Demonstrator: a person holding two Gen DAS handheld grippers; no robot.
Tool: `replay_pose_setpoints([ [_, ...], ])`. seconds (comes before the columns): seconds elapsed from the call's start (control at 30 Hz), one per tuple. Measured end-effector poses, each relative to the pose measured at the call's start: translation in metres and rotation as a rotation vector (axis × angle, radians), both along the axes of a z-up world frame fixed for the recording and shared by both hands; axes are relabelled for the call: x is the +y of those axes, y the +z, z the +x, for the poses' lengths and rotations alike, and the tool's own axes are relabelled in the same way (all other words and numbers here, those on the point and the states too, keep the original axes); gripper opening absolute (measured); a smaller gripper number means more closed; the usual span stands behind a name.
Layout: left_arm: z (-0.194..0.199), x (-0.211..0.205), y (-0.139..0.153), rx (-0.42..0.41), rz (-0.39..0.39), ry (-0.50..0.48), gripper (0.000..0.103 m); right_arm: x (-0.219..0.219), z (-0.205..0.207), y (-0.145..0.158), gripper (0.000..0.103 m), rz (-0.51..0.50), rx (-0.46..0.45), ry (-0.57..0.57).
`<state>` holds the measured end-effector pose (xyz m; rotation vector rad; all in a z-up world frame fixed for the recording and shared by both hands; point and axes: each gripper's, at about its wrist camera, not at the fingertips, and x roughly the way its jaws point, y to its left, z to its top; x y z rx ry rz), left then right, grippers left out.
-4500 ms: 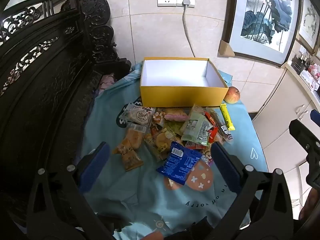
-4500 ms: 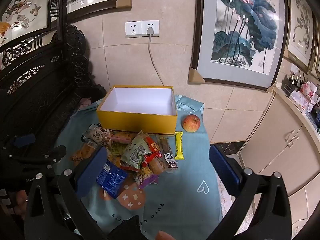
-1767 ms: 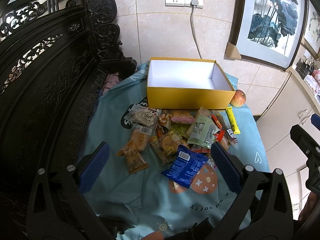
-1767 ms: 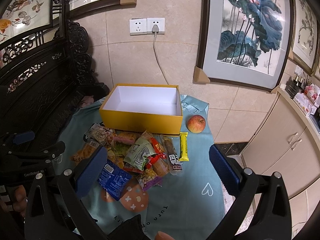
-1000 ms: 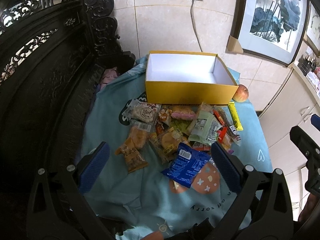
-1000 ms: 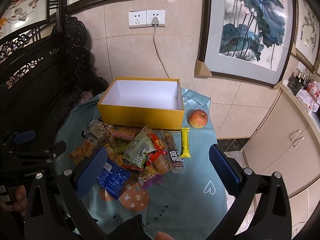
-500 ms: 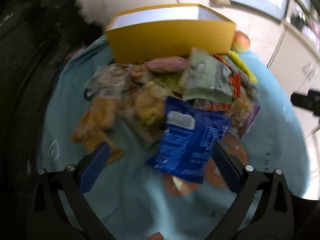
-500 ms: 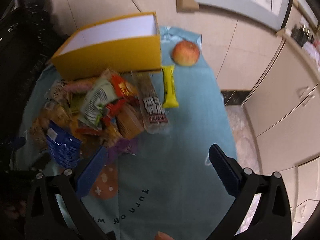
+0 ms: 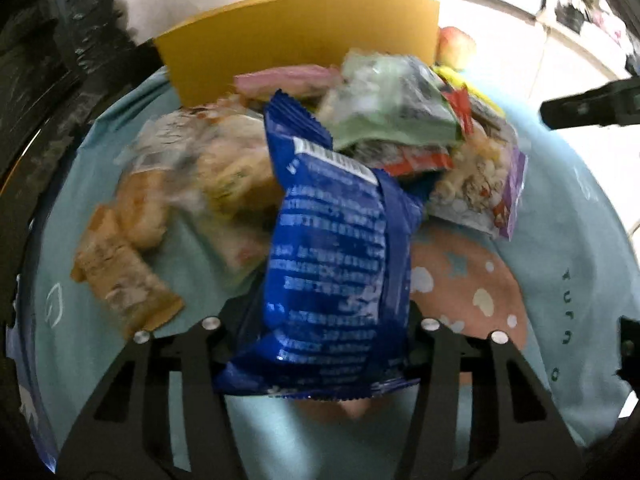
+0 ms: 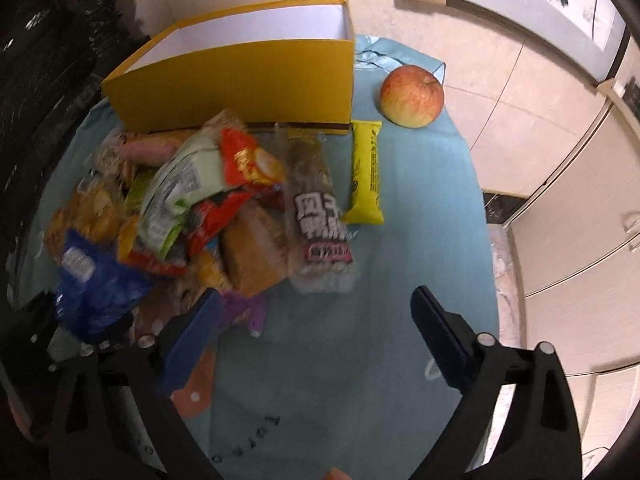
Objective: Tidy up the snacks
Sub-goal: 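Drop blue bag into box with left gripper while right drops duck-neck stick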
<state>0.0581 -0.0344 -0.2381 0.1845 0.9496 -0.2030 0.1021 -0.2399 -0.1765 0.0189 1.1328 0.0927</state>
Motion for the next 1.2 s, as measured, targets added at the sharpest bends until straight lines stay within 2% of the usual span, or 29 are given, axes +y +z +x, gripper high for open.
replay_pose_setpoints([
  [0.1,-0.002,0.018,0.017,-0.026,-0.037,0.048,0.052,0.003,0.026,-0.009,0.078,0.0,0.011,0.024],
  [0.13,-0.002,0.021,0.019,-0.031,-0.042,0.059,0.052,0.004,0.034,-0.014,0.071,0.002,0.023,0.028],
  [0.23,-0.002,0.036,0.026,-0.025,-0.046,0.1,0.052,0.013,0.057,-0.038,0.055,0.026,0.115,0.04],
  [0.27,-0.002,0.042,0.027,-0.016,-0.059,0.115,0.052,0.018,0.061,-0.045,0.055,0.002,0.112,0.041],
  [0.3,-0.003,0.047,0.028,-0.01,-0.068,0.132,0.052,0.021,0.062,-0.045,0.055,-0.012,0.097,0.046],
  [0.37,-0.008,0.053,0.029,0.0,-0.089,0.157,0.052,0.03,0.065,-0.049,0.049,-0.053,0.074,0.089],
  [0.4,-0.009,0.054,0.031,0.002,-0.091,0.165,0.052,0.032,0.066,-0.05,0.035,-0.081,0.084,0.102],
  [0.53,-0.013,0.061,0.04,-0.005,-0.104,0.188,0.052,0.026,0.06,-0.042,0.021,-0.076,0.102,0.132],
  [0.57,-0.013,0.061,0.043,-0.009,-0.114,0.192,0.052,0.021,0.056,-0.039,0.021,-0.048,0.107,0.124],
  [0.63,-0.013,0.063,0.051,-0.022,-0.139,0.197,0.052,0.003,0.044,-0.031,0.021,0.097,0.117,0.095],
  [0.7,-0.013,0.065,0.062,-0.046,-0.162,0.193,0.052,-0.011,0.03,-0.02,0.021,0.189,0.106,0.085],
  [0.83,-0.013,0.068,0.081,-0.078,-0.193,0.186,0.052,-0.028,0.006,0.007,0.021,0.249,0.082,0.066],
  [0.97,-0.013,0.071,0.096,-0.105,-0.214,0.182,0.052,-0.025,-0.008,0.037,0.021,0.274,0.027,0.078],
  [1.2,0.004,0.065,0.135,-0.169,-0.24,0.146,0.053,-0.015,0.008,0.102,0.021,0.309,-0.094,0.122],
])
